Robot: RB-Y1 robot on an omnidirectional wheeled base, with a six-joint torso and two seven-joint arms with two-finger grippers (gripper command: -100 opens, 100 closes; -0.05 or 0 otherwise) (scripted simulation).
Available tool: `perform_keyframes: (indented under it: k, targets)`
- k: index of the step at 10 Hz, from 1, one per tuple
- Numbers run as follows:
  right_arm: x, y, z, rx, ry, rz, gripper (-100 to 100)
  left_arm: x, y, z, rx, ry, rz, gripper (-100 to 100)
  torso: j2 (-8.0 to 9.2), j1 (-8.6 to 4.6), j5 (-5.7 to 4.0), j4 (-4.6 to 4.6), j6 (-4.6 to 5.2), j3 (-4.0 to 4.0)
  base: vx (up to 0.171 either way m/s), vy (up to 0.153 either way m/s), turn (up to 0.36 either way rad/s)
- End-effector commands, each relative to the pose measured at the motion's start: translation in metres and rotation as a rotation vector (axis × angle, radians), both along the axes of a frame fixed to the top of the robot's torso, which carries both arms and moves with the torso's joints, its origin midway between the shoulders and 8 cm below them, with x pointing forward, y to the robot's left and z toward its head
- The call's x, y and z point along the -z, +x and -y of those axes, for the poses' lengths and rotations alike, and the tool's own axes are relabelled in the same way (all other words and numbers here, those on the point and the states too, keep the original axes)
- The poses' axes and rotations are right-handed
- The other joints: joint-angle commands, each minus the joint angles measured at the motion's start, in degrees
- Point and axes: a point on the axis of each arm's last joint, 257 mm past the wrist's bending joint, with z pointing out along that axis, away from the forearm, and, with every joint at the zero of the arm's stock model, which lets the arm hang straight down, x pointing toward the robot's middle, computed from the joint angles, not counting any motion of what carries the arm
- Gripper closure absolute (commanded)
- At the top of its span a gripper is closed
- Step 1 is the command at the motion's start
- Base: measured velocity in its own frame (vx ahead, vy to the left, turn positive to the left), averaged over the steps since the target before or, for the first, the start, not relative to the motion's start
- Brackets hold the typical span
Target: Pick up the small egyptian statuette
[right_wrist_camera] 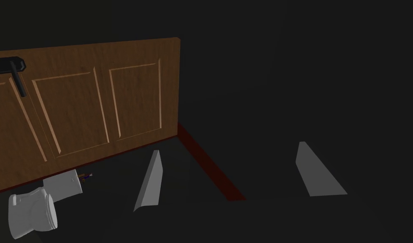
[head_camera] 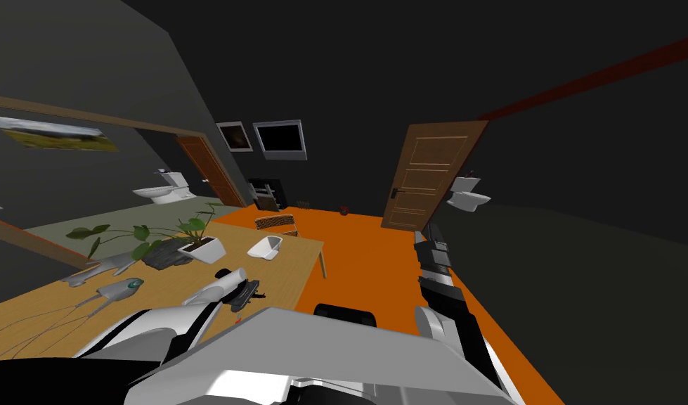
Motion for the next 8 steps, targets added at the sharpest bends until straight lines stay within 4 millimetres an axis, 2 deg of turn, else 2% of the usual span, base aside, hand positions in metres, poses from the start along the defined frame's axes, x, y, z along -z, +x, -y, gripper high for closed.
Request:
perform_keyframes:
  k: [1, 2, 3, 4, 6, 7, 8]
  targets:
    - [0.000, 0.000, 0.000, 0.000, 0.000, 0.000, 0, 0.000, 0.000, 0.000, 0.000, 0.000, 0.000, 100, 0.00, 0.00, 0.00, 0.00, 0.00, 0.00, 0.000, 0.000, 0.000]
    - [0.000, 0.000, 0.000, 0.000, 0.000, 0.000, 0, 0.000, 0.000, 0.000, 0.000, 0.000, 0.000, 100, -0.03, 0.02, 0.01, -0.01, 0.00, -0.02, 0.000, 0.000, 0.000]
    - [0.000, 0.000, 0.000, 0.000, 0.000, 0.000, 0, 0.000, 0.000, 0.000, 0.000, 0.000, 0.000, 0, -0.04, 0.03, 0.01, -0.01, 0.00, -0.03, 0.000, 0.000, 0.000]
    - [0.000, 0.000, 0.000, 0.000, 0.000, 0.000, 0, -0.009, 0.001, -0.008, 0.000, -0.001, -0.002, 100, -0.05, 0.03, 0.01, -0.02, 0.00, -0.03, 0.009, -0.038, 0.017]
    - [0.000, 0.000, 0.000, 0.000, 0.000, 0.000, 0, -0.021, 0.000, -0.020, 0.003, -0.002, -0.004, 100, -0.07, -0.22, -0.05, -0.03, -0.02, -0.05, 0.010, -0.076, 0.026]
    - [0.000, 0.000, 0.000, 0.000, 0.000, 0.000, 0, -0.016, 0.000, -0.015, 0.002, 0.001, -0.001, 100, -0.08, -0.29, -0.08, -0.03, -0.01, -0.05, 0.007, -0.037, 0.013]
    - [0.000, 0.000, 0.000, 0.000, 0.000, 0.000, 0, -0.016, 0.000, -0.015, 0.002, 0.000, -0.003, 0, -0.08, -0.17, -0.04, -0.04, 0.00, -0.06, 0.001, -0.007, -0.001]
